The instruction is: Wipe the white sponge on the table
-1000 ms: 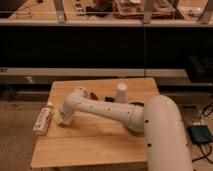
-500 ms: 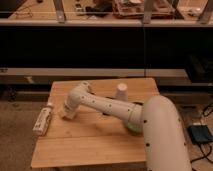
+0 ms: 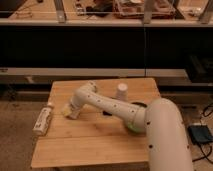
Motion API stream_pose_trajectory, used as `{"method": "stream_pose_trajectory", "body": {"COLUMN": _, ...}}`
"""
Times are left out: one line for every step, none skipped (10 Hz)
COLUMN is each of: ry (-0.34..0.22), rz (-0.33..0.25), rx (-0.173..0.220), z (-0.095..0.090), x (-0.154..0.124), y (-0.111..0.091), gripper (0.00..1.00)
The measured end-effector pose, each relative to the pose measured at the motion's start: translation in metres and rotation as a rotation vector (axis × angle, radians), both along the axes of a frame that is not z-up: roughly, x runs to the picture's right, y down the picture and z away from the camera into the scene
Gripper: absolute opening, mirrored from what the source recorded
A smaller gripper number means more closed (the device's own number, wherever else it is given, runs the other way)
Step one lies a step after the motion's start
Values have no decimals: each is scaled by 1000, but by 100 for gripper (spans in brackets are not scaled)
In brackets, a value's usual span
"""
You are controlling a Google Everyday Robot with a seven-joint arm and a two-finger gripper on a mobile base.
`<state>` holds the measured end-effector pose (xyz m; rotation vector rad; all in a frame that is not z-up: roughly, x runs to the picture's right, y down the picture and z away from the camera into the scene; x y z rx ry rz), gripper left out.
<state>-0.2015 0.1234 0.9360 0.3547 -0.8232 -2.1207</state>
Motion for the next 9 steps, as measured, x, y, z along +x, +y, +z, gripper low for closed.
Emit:
{"method": "stream_pose_trajectory", "body": {"ry": 17, "rz": 11, "rx": -7, "z": 5, "x": 12, "y": 2, "gripper": 43}}
{"method": "stream_pose_trajectory", "body": {"ry": 31, "rz": 15, "rx": -14, "z": 8, "x": 22, "y": 6, "gripper": 43}}
{"method": "stream_pose_trajectory", "body": {"ry": 46, "rz": 15, "rx": -19, "z": 9, "x": 35, "y": 11, "gripper": 43}}
{"method": "stream_pose_trajectory", "body": {"ry": 54, "rz": 16, "rx": -19, "z": 8, "x": 43, "y": 14, "gripper": 43}}
{"method": "stream_pose_trajectory", "body": {"ry": 64, "rz": 15, "rx": -14, "z": 4, "x": 53, "y": 17, "gripper": 43}}
{"method": "stream_pose_trajectory", "body": {"ry": 70, "rz": 5, "rx": 1, "z": -4, "x": 65, "y": 22, "gripper": 43}}
{"method": "stream_pose_trajectory", "body": {"ry": 72, "rz": -1, "rx": 7, "z": -11, "x": 72, "y": 28, "gripper": 43}}
{"method": "stream_pose_trajectory", "body": {"ry": 75, "rz": -11, "rx": 18, "z": -21, "x": 79, "y": 34, "gripper": 43}}
{"method": "stream_pose_trajectory", "body": {"ry": 80, "rz": -27, "rx": 36, "z": -33, "x": 87, "y": 41, "gripper": 43}}
